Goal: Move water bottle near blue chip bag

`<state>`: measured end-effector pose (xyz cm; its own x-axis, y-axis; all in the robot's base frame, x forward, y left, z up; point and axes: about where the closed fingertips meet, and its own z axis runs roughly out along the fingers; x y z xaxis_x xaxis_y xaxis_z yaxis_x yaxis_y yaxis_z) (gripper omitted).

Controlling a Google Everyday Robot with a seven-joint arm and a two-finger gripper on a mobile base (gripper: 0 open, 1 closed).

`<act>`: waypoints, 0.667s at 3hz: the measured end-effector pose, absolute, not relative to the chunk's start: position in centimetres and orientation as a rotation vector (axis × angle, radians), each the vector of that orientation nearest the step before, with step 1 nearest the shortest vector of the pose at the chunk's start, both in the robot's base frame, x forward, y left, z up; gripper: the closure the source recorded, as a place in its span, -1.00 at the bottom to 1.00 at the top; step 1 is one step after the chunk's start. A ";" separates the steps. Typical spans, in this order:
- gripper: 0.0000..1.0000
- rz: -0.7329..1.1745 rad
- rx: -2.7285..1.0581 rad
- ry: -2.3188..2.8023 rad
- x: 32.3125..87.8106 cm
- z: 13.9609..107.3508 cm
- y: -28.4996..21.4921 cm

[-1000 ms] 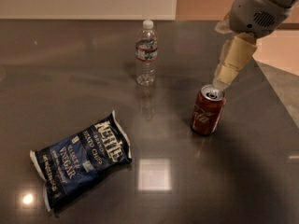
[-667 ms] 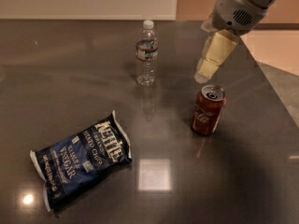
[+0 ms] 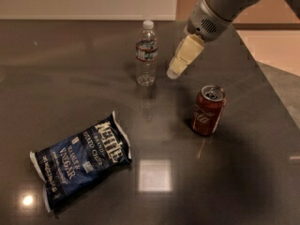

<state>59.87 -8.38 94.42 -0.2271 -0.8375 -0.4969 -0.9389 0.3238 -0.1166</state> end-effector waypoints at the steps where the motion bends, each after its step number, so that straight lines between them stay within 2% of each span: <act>1: -1.00 0.321 -1.496 2.122 61.8 93.6 -6.7; 2: -1.00 0.347 -1.456 2.099 63.0 93.3 -5.2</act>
Offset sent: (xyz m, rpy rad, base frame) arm 0.0464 0.0458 -0.0109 0.1430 -0.0405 -0.0685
